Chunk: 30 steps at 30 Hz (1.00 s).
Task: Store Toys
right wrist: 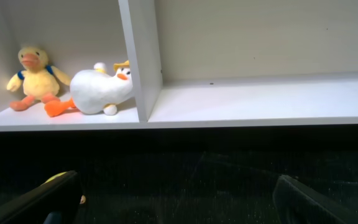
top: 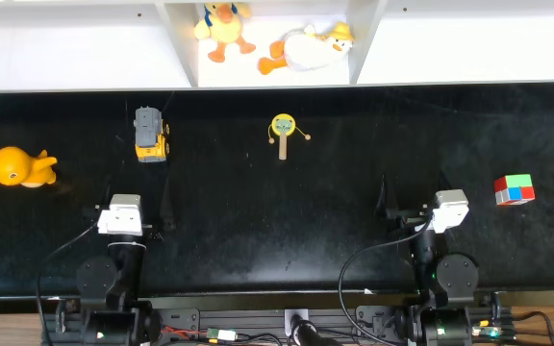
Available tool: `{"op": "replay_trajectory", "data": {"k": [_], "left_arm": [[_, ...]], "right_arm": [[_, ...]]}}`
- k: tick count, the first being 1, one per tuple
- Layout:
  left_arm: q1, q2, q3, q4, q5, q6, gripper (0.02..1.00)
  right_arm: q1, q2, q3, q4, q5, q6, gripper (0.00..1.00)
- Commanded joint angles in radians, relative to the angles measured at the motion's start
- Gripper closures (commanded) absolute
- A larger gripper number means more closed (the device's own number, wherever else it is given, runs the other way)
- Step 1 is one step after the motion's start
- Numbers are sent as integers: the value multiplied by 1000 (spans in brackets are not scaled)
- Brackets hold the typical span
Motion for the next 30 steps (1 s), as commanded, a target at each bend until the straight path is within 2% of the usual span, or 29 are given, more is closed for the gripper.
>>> {"op": "replay_trajectory", "data": {"k": [1,6,30], "left_arm": [[-8,-10,-1,-5,-5,22,20],[-8,-10,-1,-5,-5,23,20],[-8,-10,-1,-5,-4,23,20]], "right_arm": [[19,-8,-13,2,3,1,5],[79,-7,-13,2,5,-3,7],[79,-6,-13,2,5,-3,7]]}}
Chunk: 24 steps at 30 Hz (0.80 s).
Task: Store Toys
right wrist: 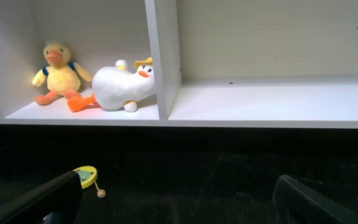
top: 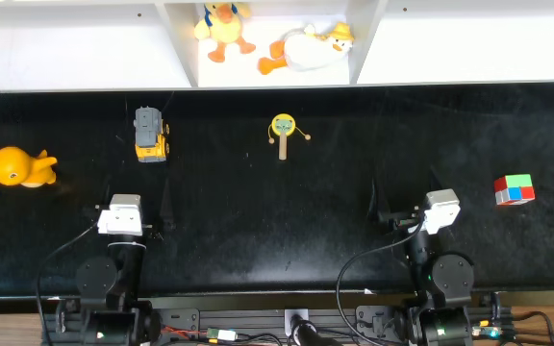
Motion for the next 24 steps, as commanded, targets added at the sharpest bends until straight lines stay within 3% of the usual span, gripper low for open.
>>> {"op": "replay_trajectory", "data": {"k": [1,19,24], "left_arm": [[-8,-10,-1,-5,-5,23,20],[-8,35,24,-14,-14,21,20],[-8,167,213,-142,56,-19,20]], "right_arm": [[6,-6,-13,3,0,-2,5],[6,-6,-13,3,0,-2,5],[6,-6,-13,3,0,-2,5]]}}
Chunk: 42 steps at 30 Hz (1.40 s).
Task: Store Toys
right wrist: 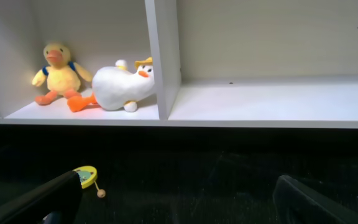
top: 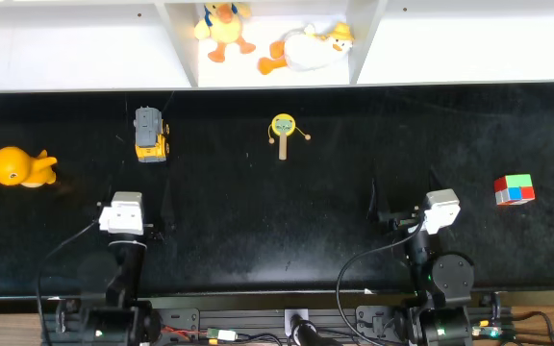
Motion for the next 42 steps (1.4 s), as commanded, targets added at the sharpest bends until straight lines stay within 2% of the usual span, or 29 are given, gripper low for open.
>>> {"op": "replay_trajectory", "data": {"k": [1,7,9,16,21,27,30,32,35,42], "left_arm": [[-8,118,228,-145,47,-14,20],[82,401,595,-523,50,50,25],[144,513,698,-605,106,125,25],[431,822,927,-742,399,407,25],[665,913,951,-771,505,566,23],[948,954,949,-753,538,601,20],[1041,971,949,-741,557,593,20],[1080,978,949,-735,526,598,20],[1091,1012,949,-706,434,597,23],[1032,1163,949,-525,421,597,34]], "right_arm": [[5,-6,-13,2,0,-3,5],[5,-6,-13,3,0,-3,5],[5,-6,-13,3,0,-3,7],[5,-6,-13,2,0,-3,5],[5,-6,-13,3,0,-3,5],[5,-6,-13,3,0,-3,7],[5,-6,-13,2,0,-3,5],[5,-6,-13,3,0,-3,7],[5,-6,-13,2,0,-3,5],[5,-6,-13,3,0,-3,5]]}}
